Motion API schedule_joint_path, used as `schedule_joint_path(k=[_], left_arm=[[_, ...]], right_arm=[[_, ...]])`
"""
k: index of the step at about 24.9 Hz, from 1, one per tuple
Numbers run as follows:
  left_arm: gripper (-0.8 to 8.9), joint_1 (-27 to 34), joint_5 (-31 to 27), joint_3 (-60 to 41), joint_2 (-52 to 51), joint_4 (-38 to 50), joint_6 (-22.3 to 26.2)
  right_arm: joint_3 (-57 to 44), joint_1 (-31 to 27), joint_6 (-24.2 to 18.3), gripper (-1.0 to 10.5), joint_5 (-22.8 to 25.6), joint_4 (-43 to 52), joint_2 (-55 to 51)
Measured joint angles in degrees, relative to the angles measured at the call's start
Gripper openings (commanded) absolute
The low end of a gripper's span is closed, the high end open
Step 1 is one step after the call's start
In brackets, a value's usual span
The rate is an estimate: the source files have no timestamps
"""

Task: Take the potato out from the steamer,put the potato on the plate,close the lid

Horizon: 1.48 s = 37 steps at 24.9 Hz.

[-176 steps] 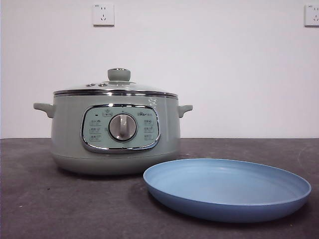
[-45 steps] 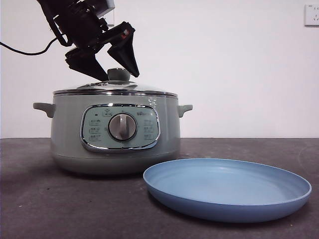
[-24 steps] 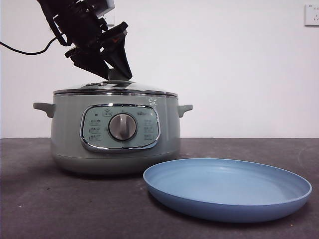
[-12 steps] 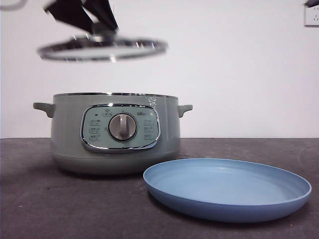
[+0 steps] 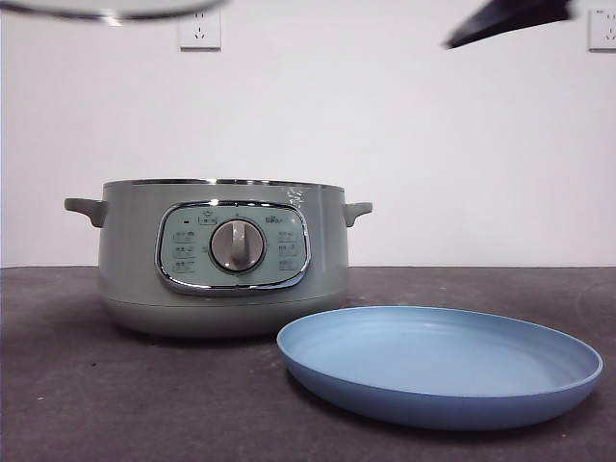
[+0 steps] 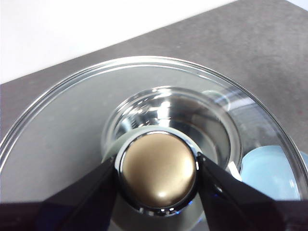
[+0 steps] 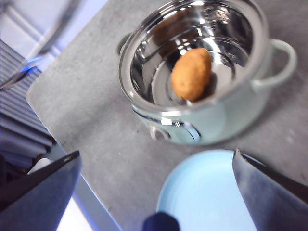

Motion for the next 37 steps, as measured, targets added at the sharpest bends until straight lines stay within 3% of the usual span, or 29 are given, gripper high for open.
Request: schedule_joint_path(k=[10,15,19,28,31,33,35,37], left_arm=[[-0.09,0.1,-5.3,0.0,-13.4,-14.4,-1.1],[-0.09,0.2,-5.9,0.0,-18.8,-18.4,-2.5],[-0.09,0.2,-5.9,0.0,-19.8,-20.1,-2.6],[-0.09,0.1,-5.9,0.0,-19.3,-20.0,-2.6],[-0.09,0.1,-5.9,0.0,-19.5,-20.0,-2.6],[-0.09,0.1,-5.9,0.0,-19.4,-20.0,-2.6],[-0.09,0.1,-5.9,0.0,-19.4,-20.0,-2.6],[-0.09,0.1,-5.9,0.0,-19.4,-20.0,-2.6]], right_arm=[[23.8,10.0,0.0,6.6,9.0,-0.8,25.4],[36.5,13.9,-0.3,6.6,17.4,-0.9,40.5],[37.6,14.9,-0.4,6.6,22.8,2.1,48.1],[37.6,15.0,-0.5,6.1,25.0,4.5,54.0],[37.8,15.2,-0.6,5.1,25.8,4.7,55.2],[37.8,15.4,-0.6,2.8,26.9,3.7,56.2],[37.8,15.4,-0.7,-0.3,27.8,3.3,56.5],[37.8,15.5,-1.3,-0.1,27.9,3.5,56.5]])
